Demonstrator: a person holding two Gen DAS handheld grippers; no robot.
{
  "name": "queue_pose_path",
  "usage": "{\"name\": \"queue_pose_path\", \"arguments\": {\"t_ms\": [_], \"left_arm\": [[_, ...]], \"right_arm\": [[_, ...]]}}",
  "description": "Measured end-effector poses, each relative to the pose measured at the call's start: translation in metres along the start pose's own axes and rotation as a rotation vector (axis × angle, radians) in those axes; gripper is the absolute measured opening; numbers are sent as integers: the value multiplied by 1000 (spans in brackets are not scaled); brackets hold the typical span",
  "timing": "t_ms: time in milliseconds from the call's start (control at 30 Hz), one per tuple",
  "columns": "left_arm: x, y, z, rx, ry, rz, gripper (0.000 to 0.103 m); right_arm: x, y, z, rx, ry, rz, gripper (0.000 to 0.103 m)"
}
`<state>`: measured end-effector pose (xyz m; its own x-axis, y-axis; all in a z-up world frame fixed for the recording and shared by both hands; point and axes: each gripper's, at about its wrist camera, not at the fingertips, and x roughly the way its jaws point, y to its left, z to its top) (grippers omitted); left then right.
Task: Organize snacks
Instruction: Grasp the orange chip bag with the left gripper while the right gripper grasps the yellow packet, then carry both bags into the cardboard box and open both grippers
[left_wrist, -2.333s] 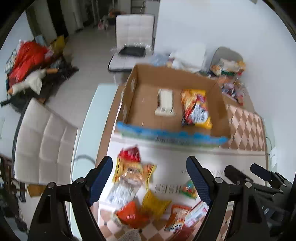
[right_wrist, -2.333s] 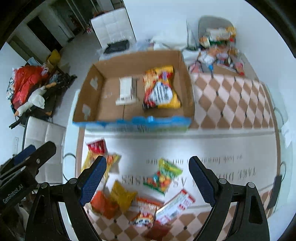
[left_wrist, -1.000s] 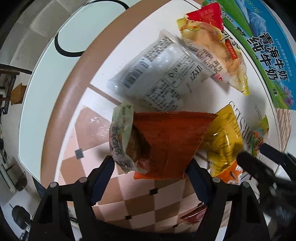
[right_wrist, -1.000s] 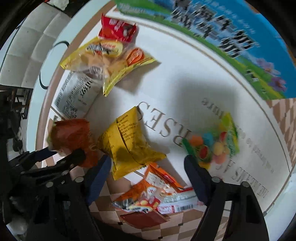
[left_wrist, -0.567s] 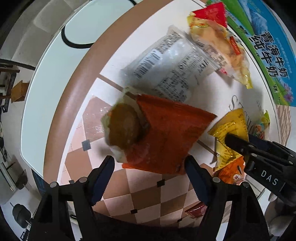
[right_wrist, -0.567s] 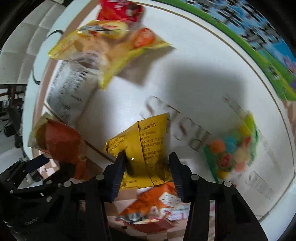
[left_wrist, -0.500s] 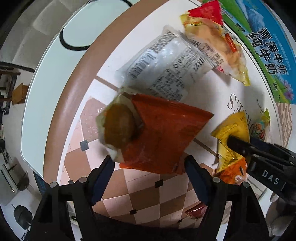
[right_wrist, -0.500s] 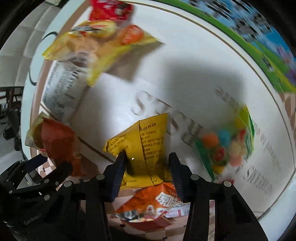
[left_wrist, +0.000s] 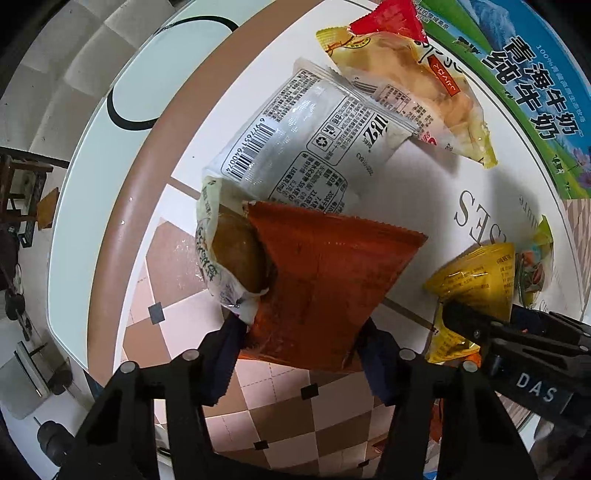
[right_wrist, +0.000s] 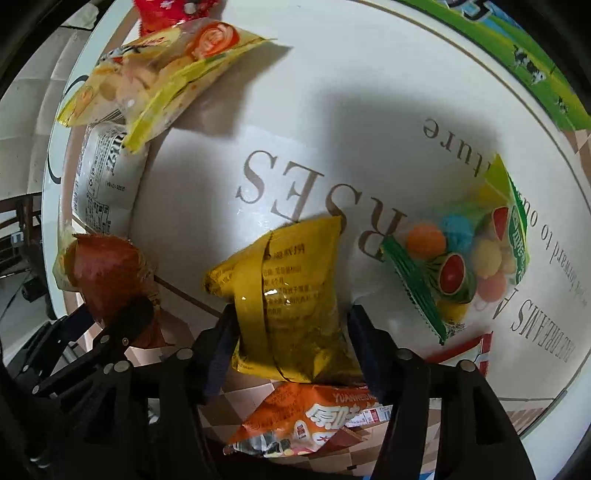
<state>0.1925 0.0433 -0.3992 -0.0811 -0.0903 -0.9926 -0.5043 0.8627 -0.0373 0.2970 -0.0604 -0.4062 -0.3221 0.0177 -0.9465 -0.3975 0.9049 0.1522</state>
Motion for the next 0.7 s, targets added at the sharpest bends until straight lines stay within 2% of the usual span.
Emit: {"name": "queue_pose_path", "arguments": {"t_ms": [100, 167, 433, 567, 600, 700], "left_arm": [[-1, -6, -3, 13, -8, 15, 51], [-13, 3, -8, 20, -9, 14, 49], [-47, -3, -4, 70, -29, -32, 49], [-75, -10, -2, 100, -50, -85, 47], [-84, -12, -1, 108, -60, -100, 46], [-109, -25, 5, 147, -104, -133, 46]], "right_arm": [[-5, 6, -8, 11, -28, -12, 50], [-9, 2, -13, 34, -39, 4, 45], [-49, -33, -26, 122, -106, 102, 44], [-78, -57, -35, 168, -154, 167, 44], [-79, -63, -46, 177, -167, 182, 44], [-107, -72, -50, 205, -213, 223, 44]]}}
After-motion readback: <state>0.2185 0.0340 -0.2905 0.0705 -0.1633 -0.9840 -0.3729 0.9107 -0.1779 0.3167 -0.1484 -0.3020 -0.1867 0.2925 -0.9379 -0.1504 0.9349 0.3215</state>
